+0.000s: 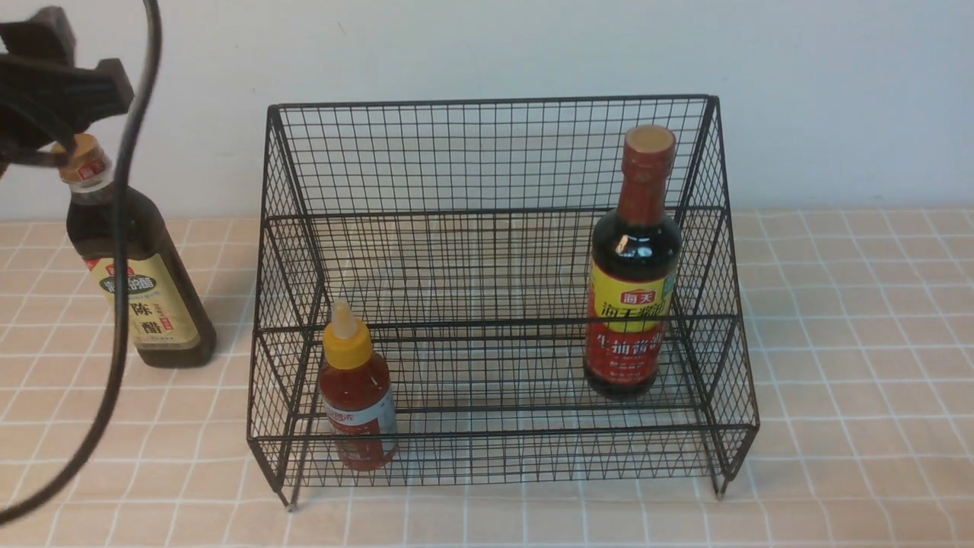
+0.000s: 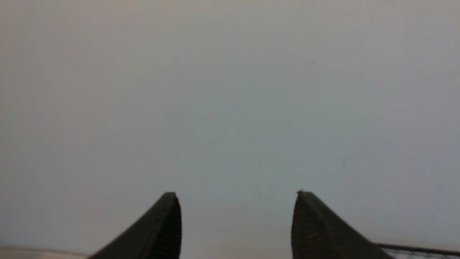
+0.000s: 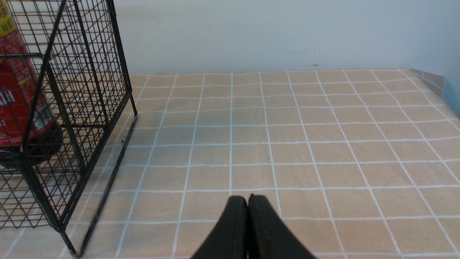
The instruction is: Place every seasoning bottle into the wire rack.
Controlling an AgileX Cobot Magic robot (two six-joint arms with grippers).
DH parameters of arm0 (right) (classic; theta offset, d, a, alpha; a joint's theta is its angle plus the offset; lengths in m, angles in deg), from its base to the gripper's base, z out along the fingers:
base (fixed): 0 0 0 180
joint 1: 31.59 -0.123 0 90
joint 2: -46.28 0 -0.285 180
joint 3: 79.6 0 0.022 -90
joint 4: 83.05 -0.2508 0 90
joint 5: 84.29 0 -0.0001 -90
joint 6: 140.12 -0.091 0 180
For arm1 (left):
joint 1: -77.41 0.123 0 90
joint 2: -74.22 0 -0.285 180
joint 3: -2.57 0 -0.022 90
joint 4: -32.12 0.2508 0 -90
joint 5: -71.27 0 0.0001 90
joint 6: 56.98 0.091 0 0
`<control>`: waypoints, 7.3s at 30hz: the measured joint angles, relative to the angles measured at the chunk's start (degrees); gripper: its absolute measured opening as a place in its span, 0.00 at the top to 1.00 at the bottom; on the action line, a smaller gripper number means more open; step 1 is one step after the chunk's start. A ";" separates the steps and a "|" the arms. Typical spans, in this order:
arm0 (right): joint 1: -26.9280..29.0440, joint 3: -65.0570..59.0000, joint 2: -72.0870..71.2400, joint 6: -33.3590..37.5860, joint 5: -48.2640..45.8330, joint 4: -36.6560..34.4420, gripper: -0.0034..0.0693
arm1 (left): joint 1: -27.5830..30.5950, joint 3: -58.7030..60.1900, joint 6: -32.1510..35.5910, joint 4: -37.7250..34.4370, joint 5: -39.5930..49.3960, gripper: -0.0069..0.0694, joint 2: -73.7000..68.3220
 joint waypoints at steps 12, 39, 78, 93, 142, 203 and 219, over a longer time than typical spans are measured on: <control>0.00 0.00 0.00 0.00 0.00 0.00 0.97 | 22.72 -1.49 17.52 -18.16 21.97 0.71 -1.08; 0.00 0.00 0.00 0.00 0.00 0.00 0.97 | 26.95 -10.05 34.24 -18.44 39.62 0.16 -23.77; 0.00 0.00 0.00 0.00 0.00 0.00 0.97 | 26.93 -10.22 34.28 -17.16 39.99 0.51 -17.76; 0.00 0.00 0.00 0.00 0.00 0.00 0.97 | 24.00 -22.10 15.45 -16.55 40.48 0.51 -11.28; 0.00 0.00 0.00 0.00 0.00 0.00 0.97 | 1.35 -32.34 19.27 -18.76 22.53 0.51 -31.55; 0.00 0.00 0.00 0.00 0.00 0.00 0.97 | -0.41 -24.85 25.22 -18.71 28.25 0.32 -24.27; 0.00 0.00 0.00 0.00 0.00 0.00 0.97 | -0.41 -11.82 19.98 -18.71 29.36 0.92 8.46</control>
